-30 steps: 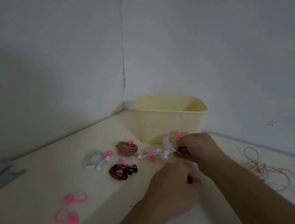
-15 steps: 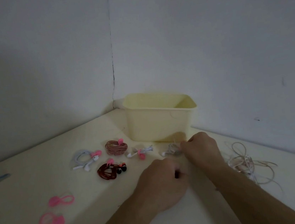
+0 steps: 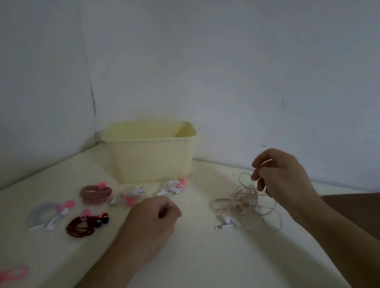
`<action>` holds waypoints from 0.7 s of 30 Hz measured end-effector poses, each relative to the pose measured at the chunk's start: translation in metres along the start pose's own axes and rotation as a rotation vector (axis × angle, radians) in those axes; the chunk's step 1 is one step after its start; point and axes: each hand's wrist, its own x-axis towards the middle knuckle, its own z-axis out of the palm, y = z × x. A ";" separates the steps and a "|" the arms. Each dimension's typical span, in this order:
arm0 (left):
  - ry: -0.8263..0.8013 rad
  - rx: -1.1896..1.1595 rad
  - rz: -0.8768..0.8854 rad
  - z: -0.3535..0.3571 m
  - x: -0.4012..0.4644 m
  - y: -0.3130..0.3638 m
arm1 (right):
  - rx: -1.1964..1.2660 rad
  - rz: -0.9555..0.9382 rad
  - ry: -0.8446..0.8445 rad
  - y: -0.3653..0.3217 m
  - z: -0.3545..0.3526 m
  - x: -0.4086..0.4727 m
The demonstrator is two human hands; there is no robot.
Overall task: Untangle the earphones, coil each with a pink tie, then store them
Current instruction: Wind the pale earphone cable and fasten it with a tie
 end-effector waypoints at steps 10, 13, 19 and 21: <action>0.010 0.034 0.012 -0.001 -0.005 0.004 | -0.571 -0.271 -0.121 0.043 0.005 -0.005; 0.023 0.009 0.012 -0.001 -0.004 0.002 | -0.238 -0.175 0.031 0.027 -0.005 -0.001; 0.032 -0.024 0.020 0.001 -0.003 0.001 | 0.463 0.007 -0.050 0.001 -0.018 0.004; 0.032 -0.030 0.023 0.002 -0.003 0.001 | 0.590 0.013 -0.095 -0.010 -0.026 0.001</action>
